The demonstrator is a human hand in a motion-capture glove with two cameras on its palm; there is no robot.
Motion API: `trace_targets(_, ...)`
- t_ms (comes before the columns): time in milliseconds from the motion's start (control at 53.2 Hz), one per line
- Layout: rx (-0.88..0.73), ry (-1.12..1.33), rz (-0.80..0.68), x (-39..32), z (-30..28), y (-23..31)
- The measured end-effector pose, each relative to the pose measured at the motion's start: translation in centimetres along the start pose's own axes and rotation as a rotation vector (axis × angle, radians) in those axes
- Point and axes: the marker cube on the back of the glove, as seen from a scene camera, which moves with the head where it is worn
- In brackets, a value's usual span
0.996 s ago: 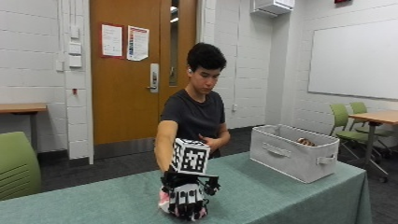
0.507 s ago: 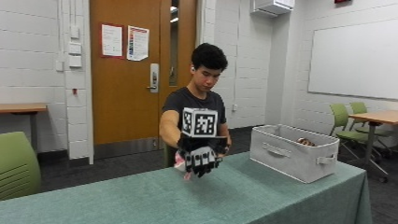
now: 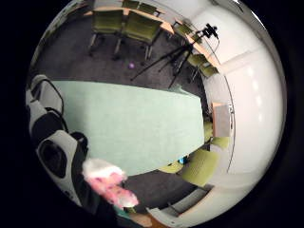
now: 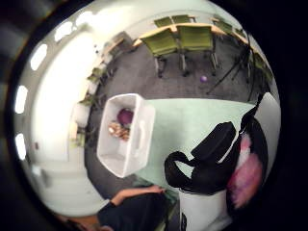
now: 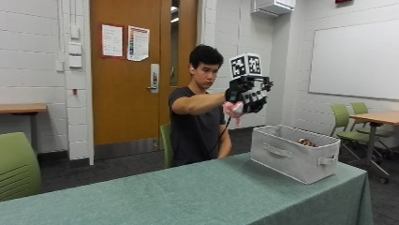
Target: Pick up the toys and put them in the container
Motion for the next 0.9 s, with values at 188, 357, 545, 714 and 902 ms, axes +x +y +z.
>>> trace_targets(188, 0.071, -0.029, -0.142, -12.6, -4.3, -1.4)
trace_targets(357, 0.060, -0.168, -0.387, -24.7, -5.3, -0.9)
trace_targets(545, 0.015, -0.149, -0.313, -33.3, -1.7, -2.3)
trace_targets(714, -0.149, -0.124, -0.619, -35.1, 1.5, -0.6)
trace_targets(902, -0.336, -0.022, -0.533, -32.9, 3.4, -0.3)
